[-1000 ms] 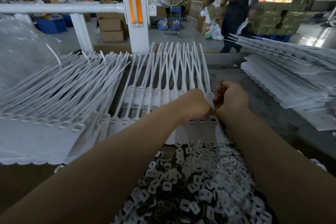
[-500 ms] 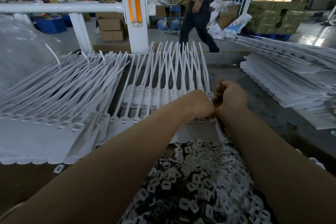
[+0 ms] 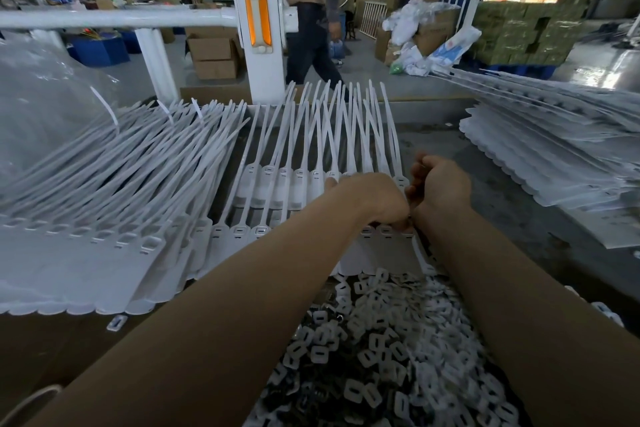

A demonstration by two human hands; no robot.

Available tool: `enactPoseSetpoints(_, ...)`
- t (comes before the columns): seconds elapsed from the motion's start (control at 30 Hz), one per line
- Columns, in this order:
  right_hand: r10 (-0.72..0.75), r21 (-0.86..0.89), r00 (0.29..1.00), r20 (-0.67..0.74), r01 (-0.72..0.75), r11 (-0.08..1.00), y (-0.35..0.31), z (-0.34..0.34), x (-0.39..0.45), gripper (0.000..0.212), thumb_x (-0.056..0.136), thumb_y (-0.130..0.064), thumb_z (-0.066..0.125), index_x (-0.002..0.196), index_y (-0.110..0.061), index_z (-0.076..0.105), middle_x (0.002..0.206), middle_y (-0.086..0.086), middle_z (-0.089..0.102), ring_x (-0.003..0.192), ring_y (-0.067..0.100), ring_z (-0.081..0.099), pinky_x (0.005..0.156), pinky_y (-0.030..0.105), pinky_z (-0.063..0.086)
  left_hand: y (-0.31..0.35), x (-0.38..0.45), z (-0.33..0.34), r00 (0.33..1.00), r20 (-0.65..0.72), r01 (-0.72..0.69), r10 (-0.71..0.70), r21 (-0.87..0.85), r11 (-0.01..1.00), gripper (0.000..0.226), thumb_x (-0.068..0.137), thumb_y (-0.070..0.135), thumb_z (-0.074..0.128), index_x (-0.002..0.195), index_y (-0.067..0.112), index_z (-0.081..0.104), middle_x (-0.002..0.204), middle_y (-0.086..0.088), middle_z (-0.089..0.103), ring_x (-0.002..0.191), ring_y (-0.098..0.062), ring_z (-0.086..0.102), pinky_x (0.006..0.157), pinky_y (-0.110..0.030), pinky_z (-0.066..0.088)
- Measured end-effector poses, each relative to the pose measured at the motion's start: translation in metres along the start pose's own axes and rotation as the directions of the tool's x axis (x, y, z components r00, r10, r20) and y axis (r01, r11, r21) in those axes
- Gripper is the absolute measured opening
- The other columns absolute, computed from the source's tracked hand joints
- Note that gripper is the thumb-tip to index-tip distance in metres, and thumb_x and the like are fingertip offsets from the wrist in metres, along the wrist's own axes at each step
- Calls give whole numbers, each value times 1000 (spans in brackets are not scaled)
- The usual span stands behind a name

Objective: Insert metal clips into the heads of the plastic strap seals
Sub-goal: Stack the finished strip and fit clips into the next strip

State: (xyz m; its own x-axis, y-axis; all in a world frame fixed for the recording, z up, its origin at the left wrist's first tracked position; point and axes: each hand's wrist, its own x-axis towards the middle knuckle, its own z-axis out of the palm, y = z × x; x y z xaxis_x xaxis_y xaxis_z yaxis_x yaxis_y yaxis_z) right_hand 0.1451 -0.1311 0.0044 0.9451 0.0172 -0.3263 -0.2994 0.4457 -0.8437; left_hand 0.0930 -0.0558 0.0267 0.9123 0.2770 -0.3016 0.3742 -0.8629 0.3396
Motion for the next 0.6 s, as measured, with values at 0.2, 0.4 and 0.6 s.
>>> enactPoseSetpoints(0.2, 2, -11, 1000, -8, -2, 1000, 2, 1, -1, 19, 95, -13, 51, 81, -18, 63, 51, -7, 52, 44, 6, 40, 45, 19, 35, -9, -4, 10, 998, -59, 6, -2, 71, 997, 71, 82, 61, 62, 138, 20, 48, 154, -14, 24, 143, -37, 17, 113, -52, 11)
enactPoseSetpoints(0.4, -18, -42, 1000, 19, 19, 999, 1, 0, 2, 18, 96, -13, 50, 83, -17, 62, 52, -6, 50, 43, 6, 38, 44, 19, 34, -20, -15, 7, 993, -13, -120, 120, 7, 993, 60, 85, 62, 61, 132, 27, 52, 148, -12, 31, 135, -34, 31, 111, -51, 27)
enactPoseSetpoints(0.6, 10, -41, 1000, 8, -9, 999, -1, 0, 5, 21, 94, -14, 50, 78, -15, 63, 43, -8, 49, 32, 5, 36, 39, 18, 33, -62, -47, -30, 944, -11, -327, 328, -126, 937, 52, 75, 48, 78, 119, 31, 55, 121, 5, 48, 104, -14, 54, 89, -37, 50)
